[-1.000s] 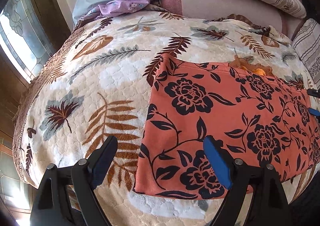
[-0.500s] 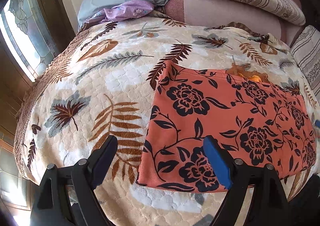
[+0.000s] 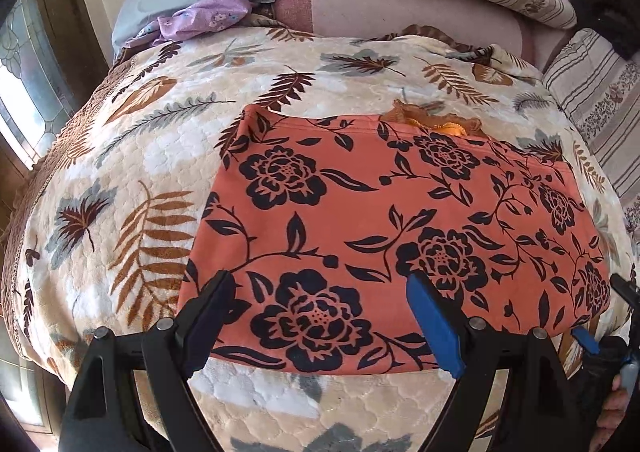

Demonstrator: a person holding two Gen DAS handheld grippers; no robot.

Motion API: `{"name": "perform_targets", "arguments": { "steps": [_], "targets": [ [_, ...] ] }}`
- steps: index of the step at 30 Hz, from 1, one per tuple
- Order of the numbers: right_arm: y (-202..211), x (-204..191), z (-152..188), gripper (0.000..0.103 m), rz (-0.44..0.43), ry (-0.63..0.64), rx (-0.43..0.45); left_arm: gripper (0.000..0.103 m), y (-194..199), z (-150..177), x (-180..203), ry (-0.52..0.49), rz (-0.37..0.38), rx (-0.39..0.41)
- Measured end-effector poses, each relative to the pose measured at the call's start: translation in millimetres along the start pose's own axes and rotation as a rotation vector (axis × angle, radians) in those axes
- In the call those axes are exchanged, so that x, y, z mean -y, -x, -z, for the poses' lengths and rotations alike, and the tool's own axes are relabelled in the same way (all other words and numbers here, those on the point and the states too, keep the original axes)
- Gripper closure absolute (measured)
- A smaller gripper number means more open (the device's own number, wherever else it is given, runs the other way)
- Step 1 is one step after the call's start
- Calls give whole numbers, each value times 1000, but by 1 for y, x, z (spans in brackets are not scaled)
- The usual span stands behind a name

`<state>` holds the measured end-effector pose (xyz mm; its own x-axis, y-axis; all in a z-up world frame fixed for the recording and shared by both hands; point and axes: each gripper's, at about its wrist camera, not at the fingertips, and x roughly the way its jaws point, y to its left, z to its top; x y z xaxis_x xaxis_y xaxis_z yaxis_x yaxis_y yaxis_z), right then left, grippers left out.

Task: Fold small clothes
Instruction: 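Press both open tools on the folded coral shirt to flatten it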

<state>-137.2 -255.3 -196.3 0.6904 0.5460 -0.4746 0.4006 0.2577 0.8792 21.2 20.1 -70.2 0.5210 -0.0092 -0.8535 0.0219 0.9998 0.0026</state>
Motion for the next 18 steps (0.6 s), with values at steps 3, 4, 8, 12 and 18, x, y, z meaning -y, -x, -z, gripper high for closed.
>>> {"name": "perform_targets", "arguments": {
  "steps": [3,4,8,12,18],
  "targets": [
    [5,7,-18,14,-39,-73,57,15,-7,1,9,-5,6,-19],
    [6,8,-22,20,-37,-76,73,15,-9,1,13,-11,7,-24],
    [6,10,-30,89,45,-48,65,15,-7,-4,29,-26,20,-12],
    [23,-22,-23,91,118,130,119,15,12,-16,45,-34,51,74],
    [16,8,-20,80,116,29,66,15,-46,-4,81,-142,-8,-78]
  ]
}}
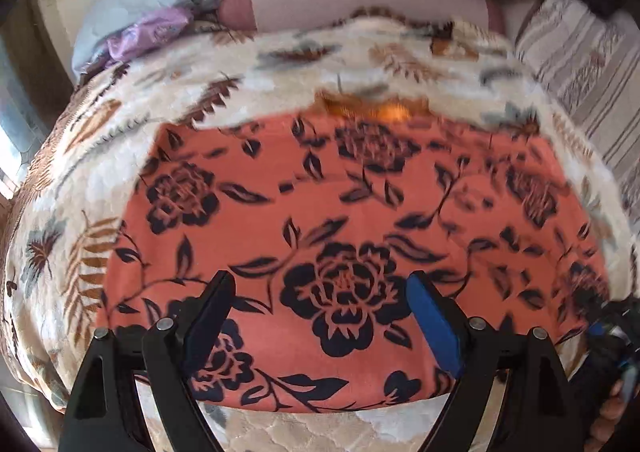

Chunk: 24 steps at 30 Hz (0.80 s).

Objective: Fold small clothes

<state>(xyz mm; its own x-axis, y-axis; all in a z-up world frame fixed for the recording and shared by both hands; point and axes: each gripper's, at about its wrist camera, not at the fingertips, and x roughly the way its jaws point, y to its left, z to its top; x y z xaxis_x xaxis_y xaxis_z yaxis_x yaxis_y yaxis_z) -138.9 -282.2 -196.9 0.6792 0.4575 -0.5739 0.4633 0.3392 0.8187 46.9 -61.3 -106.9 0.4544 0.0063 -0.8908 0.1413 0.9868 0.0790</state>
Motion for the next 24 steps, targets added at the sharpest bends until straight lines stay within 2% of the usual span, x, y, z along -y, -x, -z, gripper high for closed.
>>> {"name": "perform_targets", "arguments": {
  "steps": [1,3,4,5,7,9,11,13,14,15,18,21,22,24],
  "targets": [
    [2,0,0,74,-19,2,7,14,-16,5,5,-31,-28,-47],
    [7,-7,2,48,-41,39,17,14,-5,6,4,-7,-21,14],
    [9,-12,1,22,-67,57,23,14,0,3,3,6,7,9],
    [12,-16,1,15,-68,73,41,14,6,-1,3,12,33,20],
    [9,-21,-2,15,-57,89,35,14,20,-7,3,10,23,85],
    [4,-22,-4,15,-66,90,17,14,24,-13,5,20,6,116],
    [1,-23,-6,16,-47,100,25,14,12,-16,6,22,-2,87],
    [-2,-20,-8,19,-42,91,24,14,-15,-15,8,2,-40,-1],
    [-3,-21,-9,20,-38,92,24,12,-26,-13,8,1,-36,-32],
    [-4,-22,-10,20,-34,92,21,12,-25,-12,4,20,-29,-7],
    [-2,-26,-12,20,-24,103,21,12,-13,-16,1,33,-10,-8],
    [-1,-34,-14,20,-22,118,31,12,0,-17,-2,42,-8,51],
    [-1,-36,-14,20,-15,129,36,12,-2,-17,-3,48,-6,53],
    [-6,-37,-14,20,4,133,29,12,-18,-15,-3,42,-25,2]
  ]
}}
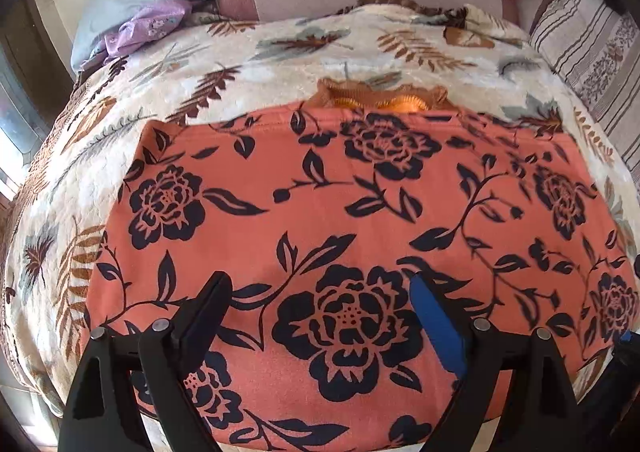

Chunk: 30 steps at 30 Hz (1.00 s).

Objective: Fold small clothes

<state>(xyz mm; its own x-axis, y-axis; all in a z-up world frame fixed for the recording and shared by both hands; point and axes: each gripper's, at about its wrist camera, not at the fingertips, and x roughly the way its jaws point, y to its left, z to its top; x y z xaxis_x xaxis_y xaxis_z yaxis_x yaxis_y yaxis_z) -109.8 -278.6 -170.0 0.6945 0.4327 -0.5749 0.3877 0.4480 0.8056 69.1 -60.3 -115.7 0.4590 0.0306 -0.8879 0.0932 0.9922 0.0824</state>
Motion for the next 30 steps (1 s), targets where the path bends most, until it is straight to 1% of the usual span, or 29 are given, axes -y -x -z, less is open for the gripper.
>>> {"name": "perform_targets", "arguments": {
  "steps": [1,3,4,7,9,13,14,15,16,17,18,22,26,27,29,30],
  "targets": [
    [-2,1,0,20,6,-7,-5,12,-8,1,-1,3,1,-24],
    [-4,3,1,20,15,-6,-4,11,-7,4,-3,25,16,4],
    [-5,3,1,20,18,-5,-4,11,-7,5,-2,20,15,4],
    [-7,4,1,26,41,-2,-7,11,-5,3,-2,16,20,-2],
    [-7,5,1,26,42,-2,-8,11,-2,1,-3,25,34,-5],
    [-8,3,0,26,59,7,-10,11,10,-3,-6,24,33,46],
    [-8,2,1,26,64,6,-11,11,8,-5,-6,20,30,49],
    [-9,2,0,26,66,3,-10,11,2,-5,-6,17,25,35],
    [-9,2,0,26,67,1,-11,11,-7,-3,-6,14,15,4],
    [-9,2,-1,26,68,-1,-12,9,-14,-1,-7,16,17,-10],
    [-9,2,-1,26,68,-3,-14,8,-14,0,-8,20,17,10],
    [-9,-1,-1,26,74,0,-16,8,-5,-2,-8,13,19,4],
    [-9,-5,-1,27,80,16,-9,8,8,-2,-12,26,15,51],
    [-9,-6,-1,27,84,21,-10,8,6,-2,-13,24,13,48],
    [-10,-4,-1,27,88,21,-12,8,-10,0,-12,11,9,-9],
    [-10,-4,-1,28,89,20,-12,8,-12,0,-14,18,15,-2]
  ]
}}
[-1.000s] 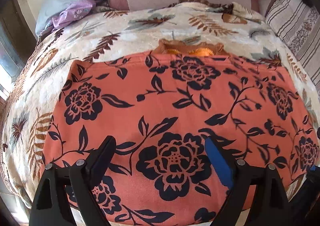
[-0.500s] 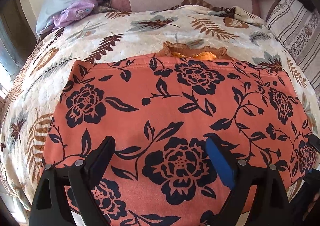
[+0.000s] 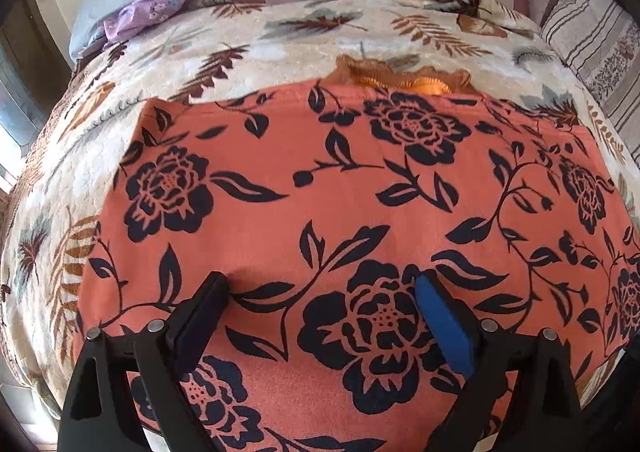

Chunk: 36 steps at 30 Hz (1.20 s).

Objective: Fold small clothes

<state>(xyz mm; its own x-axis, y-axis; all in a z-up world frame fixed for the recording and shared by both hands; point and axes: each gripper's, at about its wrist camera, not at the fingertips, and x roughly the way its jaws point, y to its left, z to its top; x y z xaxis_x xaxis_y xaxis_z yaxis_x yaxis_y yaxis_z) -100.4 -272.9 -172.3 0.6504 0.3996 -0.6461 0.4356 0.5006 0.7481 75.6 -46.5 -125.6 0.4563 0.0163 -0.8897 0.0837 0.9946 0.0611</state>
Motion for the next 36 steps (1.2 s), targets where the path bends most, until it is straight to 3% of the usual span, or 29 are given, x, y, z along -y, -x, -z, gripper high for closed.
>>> {"name": "perform_targets", "arguments": {
  "steps": [7,9,11,14,18,21,22,23,25,26,28,33,36],
  "targets": [
    [0,4,-1,34,11,2,-1,8,9,-3,2,-12,-9,22],
    [-1,4,-2,44,34,16,-5,8,6,-3,2,-15,-13,24],
    [-4,7,-4,72,57,22,-23,5,-5,0,2,-12,-4,9],
    [-5,4,-7,78,72,46,-34,2,-8,1,3,-31,-12,34],
    [-4,2,-6,79,70,36,-29,3,0,-2,-1,-26,-3,17],
    [-3,15,-5,74,5,-58,-38,3,20,0,-4,-7,14,69],
    [-1,16,-6,70,0,-54,-33,3,26,2,-3,-10,12,90],
    [0,16,-6,56,-13,-49,-30,3,27,5,-2,-20,3,96],
    [2,13,-7,42,-46,-37,-22,3,7,12,5,-63,-12,22],
    [3,10,-7,52,-22,-7,-23,2,1,16,5,-59,-12,33],
    [11,4,-7,91,40,45,-2,2,3,17,4,-57,-10,52],
    [35,18,-11,85,62,31,-18,1,3,18,5,-68,-10,50],
    [54,23,-26,52,99,36,38,1,2,17,6,-65,-12,43]
  ]
}}
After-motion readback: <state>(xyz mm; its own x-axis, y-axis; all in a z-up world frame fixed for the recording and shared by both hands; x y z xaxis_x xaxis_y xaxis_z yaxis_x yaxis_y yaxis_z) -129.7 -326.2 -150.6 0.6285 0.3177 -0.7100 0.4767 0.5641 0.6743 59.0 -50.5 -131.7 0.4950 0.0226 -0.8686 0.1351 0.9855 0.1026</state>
